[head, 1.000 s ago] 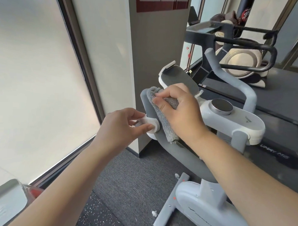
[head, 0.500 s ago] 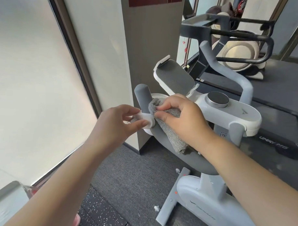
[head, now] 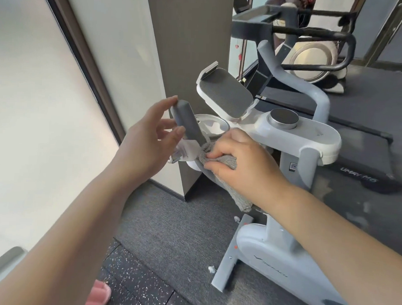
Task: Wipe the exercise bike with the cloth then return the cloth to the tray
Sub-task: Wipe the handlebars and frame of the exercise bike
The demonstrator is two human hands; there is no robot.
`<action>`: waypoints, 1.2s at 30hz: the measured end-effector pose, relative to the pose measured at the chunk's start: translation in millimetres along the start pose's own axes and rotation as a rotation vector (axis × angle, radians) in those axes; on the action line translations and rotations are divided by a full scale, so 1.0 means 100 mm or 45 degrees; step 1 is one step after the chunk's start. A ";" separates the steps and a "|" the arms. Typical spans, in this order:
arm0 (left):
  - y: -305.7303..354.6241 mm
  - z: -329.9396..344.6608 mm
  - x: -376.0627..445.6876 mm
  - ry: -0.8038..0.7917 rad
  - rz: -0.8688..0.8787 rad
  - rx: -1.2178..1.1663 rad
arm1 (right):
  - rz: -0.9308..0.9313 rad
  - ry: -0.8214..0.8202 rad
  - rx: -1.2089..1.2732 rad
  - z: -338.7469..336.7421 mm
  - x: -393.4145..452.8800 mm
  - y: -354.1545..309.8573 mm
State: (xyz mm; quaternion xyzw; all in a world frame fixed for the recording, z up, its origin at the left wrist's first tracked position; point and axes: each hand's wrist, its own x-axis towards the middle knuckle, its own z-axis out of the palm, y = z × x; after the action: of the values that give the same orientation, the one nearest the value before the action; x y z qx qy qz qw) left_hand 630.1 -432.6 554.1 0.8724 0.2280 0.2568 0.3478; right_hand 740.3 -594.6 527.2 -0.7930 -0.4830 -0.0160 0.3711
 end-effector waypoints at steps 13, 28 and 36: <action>0.04 0.03 -0.05 0.031 -0.022 -0.133 | -0.079 -0.029 -0.347 0.07 -0.21 -0.19; 0.03 0.05 -0.10 0.019 0.000 -0.197 | 0.257 0.237 -0.025 -0.15 -0.25 0.02; 0.03 0.07 -0.10 0.066 -0.030 -0.215 | 0.188 -0.036 -0.177 -0.23 -0.60 0.20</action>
State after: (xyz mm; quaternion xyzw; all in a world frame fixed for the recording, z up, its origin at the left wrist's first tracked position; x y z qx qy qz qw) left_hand 627.3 -444.0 548.5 0.8302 0.2249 0.2936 0.4172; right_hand 731.4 -658.7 510.0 -0.8503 -0.4261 -0.0108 0.3087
